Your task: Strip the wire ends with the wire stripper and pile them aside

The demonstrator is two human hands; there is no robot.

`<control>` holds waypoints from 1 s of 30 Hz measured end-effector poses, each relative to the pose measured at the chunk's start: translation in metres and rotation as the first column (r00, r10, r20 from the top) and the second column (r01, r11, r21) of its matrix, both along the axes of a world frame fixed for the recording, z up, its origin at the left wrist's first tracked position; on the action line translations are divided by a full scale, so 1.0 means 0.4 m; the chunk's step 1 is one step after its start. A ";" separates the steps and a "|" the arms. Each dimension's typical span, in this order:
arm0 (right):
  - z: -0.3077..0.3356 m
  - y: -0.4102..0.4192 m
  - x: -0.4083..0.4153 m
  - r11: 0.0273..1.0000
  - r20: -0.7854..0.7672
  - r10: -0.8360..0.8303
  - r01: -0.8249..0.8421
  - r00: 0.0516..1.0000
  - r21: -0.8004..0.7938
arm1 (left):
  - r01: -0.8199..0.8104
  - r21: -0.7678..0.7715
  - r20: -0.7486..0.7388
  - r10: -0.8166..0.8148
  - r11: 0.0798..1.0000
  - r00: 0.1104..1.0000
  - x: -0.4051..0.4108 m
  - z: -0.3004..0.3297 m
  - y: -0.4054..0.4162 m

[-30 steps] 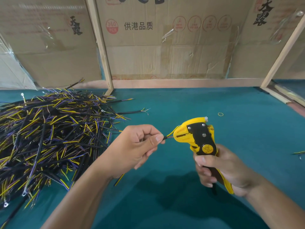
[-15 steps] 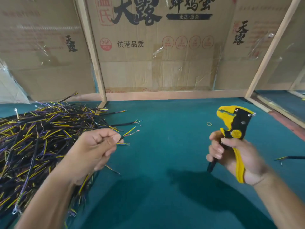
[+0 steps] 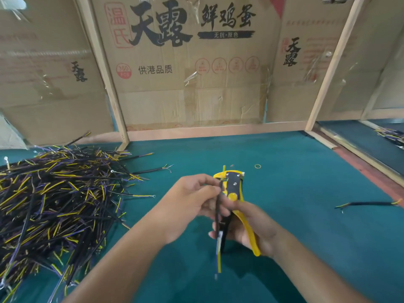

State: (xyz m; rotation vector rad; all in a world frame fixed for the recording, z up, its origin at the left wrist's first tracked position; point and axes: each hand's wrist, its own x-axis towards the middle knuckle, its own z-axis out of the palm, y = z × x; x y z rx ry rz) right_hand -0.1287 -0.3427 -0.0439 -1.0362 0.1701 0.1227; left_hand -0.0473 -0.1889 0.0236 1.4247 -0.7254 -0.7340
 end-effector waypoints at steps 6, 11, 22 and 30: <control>-0.007 0.023 0.004 0.988 -0.132 -0.083 0.099 0.988 0.121 | -0.064 0.242 0.062 0.050 0.968 0.997 -0.058 0.024 -0.260; 0.000 0.010 -0.004 0.993 -0.086 -0.021 0.030 0.996 0.115 | -0.039 0.136 -0.052 0.046 0.990 0.998 -0.068 0.026 -0.359; -0.019 -0.002 0.004 0.977 -0.230 -0.037 0.084 0.972 0.195 | -0.692 0.549 0.836 -0.318 0.468 0.448 0.204 -0.077 0.098; -0.029 -0.012 0.011 0.982 -0.200 0.008 0.030 0.980 0.187 | -0.886 0.423 0.794 -0.548 0.188 0.263 0.310 -0.120 0.204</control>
